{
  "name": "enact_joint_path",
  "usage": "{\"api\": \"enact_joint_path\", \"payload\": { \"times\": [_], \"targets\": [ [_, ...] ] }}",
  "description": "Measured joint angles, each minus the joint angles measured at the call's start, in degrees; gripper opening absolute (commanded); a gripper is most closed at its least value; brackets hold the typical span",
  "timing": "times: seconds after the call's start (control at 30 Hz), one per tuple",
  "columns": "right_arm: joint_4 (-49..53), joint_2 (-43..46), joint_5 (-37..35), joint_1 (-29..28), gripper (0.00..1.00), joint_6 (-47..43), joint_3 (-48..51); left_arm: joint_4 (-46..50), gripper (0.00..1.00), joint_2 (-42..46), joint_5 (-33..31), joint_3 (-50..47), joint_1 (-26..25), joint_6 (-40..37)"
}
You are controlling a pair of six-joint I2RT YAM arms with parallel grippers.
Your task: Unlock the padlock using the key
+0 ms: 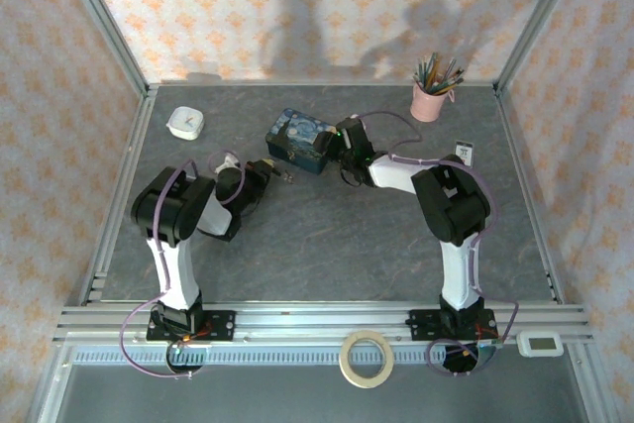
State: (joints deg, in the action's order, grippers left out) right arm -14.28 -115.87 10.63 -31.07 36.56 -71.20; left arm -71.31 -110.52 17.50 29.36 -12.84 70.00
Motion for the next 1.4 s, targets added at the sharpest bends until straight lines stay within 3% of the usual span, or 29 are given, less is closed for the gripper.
{"api": "enact_joint_path", "payload": {
  "times": [0.07,0.2,0.5,0.7,0.83,1.0,1.17,1.3,1.4],
  "targets": [
    [-0.1,0.0,-0.2,0.0,0.67,-0.9,0.0,2.7,0.0,3.5,0.1,-0.7,0.9,-1.2],
    [0.7,0.7,-1.2,0.0,0.78,-3.9,0.0,11.7,0.0,12.4,1.6,-0.9,1.2,-5.8],
    [3.4,11.2,-10.9,0.1,0.84,-14.1,3.5,43.0,0.0,32.1,1.7,-2.5,-0.1,-19.3],
    [2.3,18.6,-20.1,1.0,0.87,-20.4,10.4,54.3,0.02,35.0,0.9,-4.3,-0.3,-23.1],
    [1.8,20.4,-23.6,3.6,0.88,-23.2,15.0,55.7,0.2,32.5,0.0,-4.2,-0.3,-24.3],
    [-2.1,22.4,-26.0,7.8,0.89,-28.0,22.4,55.8,0.53,27.6,-0.3,-2.2,-0.3,-25.6],
    [-9.1,25.8,-27.2,11.3,0.9,-33.7,30.1,58.3,0.77,27.6,-2.5,2.0,-0.2,-27.1],
    [-13.3,26.1,-27.2,15.6,0.9,-36.5,32.4,61.3,0.94,30.6,-9.0,7.2,1.2,-31.9],
    [-15.0,26.1,-27.2,17.7,0.91,-38.4,32.4,62.0,0.95,33.0,-17.4,10.1,3.0,-37.2]
  ]
}}
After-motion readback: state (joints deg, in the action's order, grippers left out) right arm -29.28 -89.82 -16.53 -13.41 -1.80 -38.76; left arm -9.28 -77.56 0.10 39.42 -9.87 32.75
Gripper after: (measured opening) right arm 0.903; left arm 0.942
